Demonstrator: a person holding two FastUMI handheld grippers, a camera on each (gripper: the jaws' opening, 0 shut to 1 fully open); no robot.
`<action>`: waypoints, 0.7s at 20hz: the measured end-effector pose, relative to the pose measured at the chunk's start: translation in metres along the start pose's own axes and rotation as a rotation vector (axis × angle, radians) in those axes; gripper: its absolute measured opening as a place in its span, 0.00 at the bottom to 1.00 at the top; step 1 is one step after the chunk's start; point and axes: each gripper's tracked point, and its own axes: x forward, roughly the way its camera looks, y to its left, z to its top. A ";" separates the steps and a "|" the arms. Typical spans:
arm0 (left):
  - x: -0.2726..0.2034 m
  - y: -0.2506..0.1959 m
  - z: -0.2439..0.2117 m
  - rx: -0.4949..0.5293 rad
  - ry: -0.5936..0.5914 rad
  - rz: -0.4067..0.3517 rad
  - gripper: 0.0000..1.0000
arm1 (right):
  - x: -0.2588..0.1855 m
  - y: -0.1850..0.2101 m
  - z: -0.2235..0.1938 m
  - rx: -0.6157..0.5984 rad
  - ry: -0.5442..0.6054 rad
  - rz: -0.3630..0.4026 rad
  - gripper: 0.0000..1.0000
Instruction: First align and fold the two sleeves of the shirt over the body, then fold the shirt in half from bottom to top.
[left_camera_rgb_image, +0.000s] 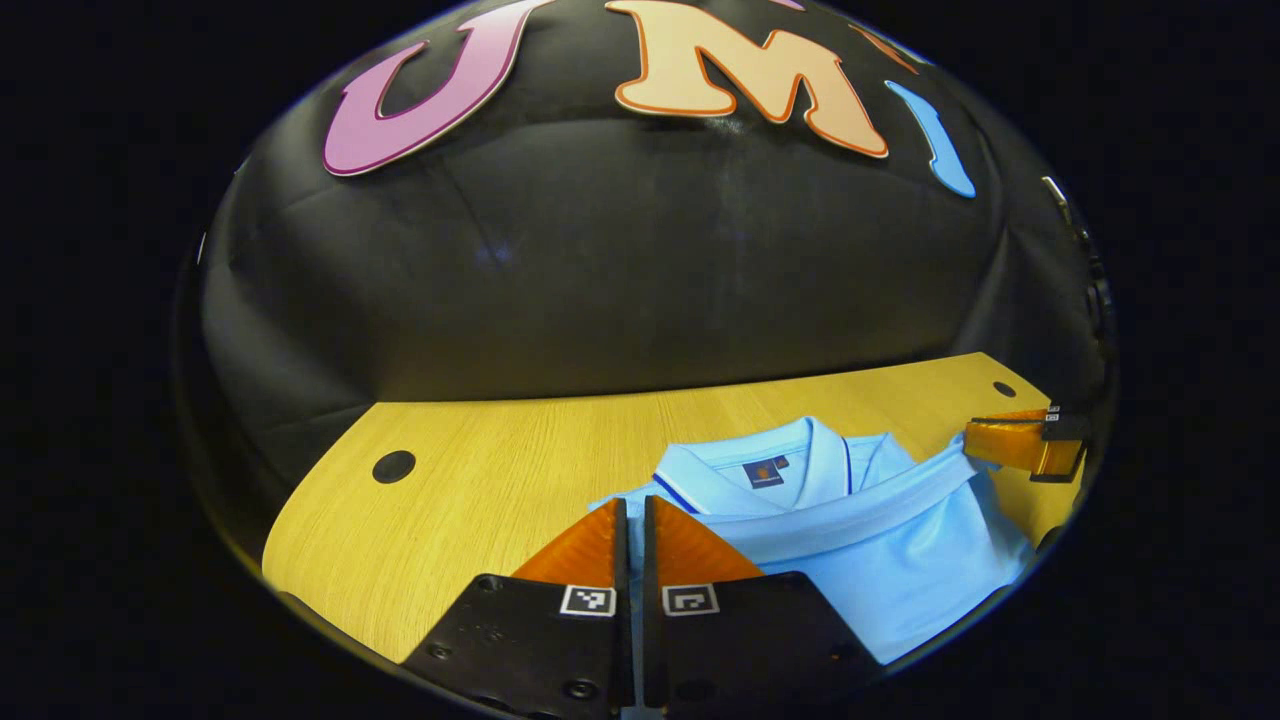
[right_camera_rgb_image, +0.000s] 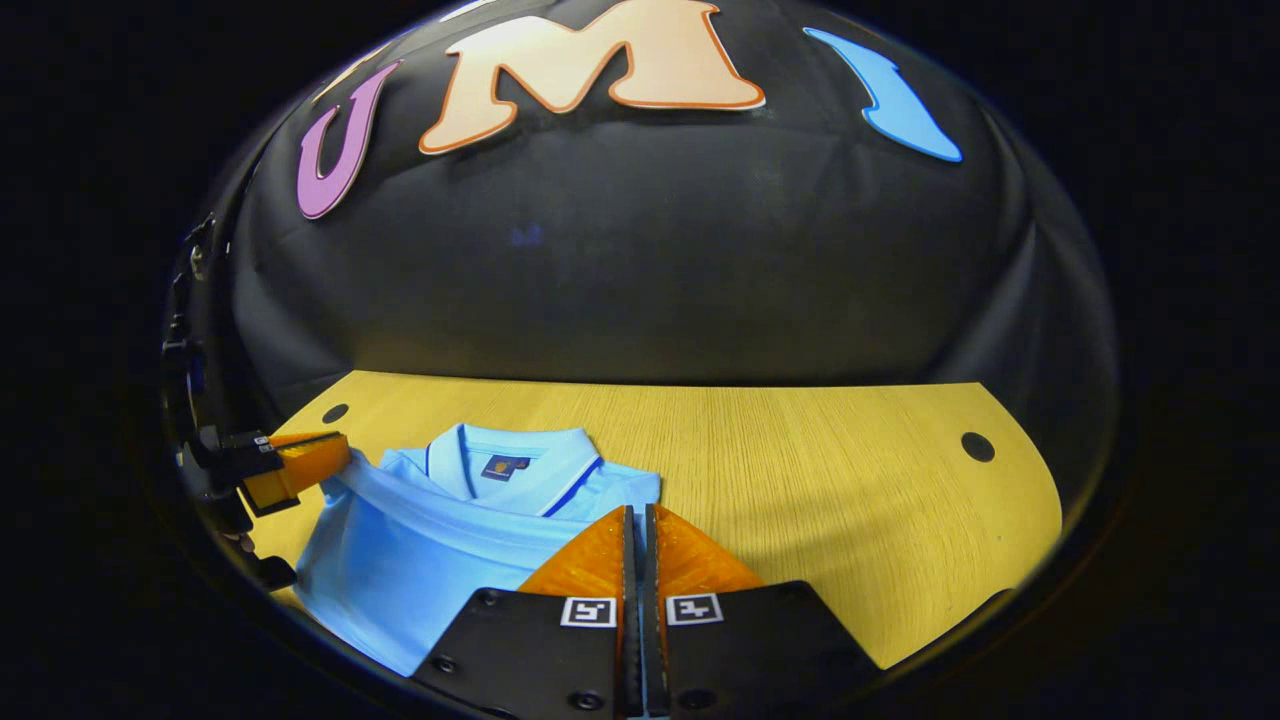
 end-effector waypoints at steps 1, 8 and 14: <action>0.000 0.000 -0.001 -0.002 0.005 0.003 0.05 | 0.001 0.001 -0.002 0.008 0.006 0.008 0.08; -0.026 0.002 -0.006 -0.063 0.032 0.016 0.99 | -0.030 0.004 0.013 -0.032 -0.050 0.048 0.82; -0.080 0.001 -0.002 -0.099 0.010 -0.004 0.99 | -0.074 0.007 0.016 -0.037 -0.128 0.077 1.00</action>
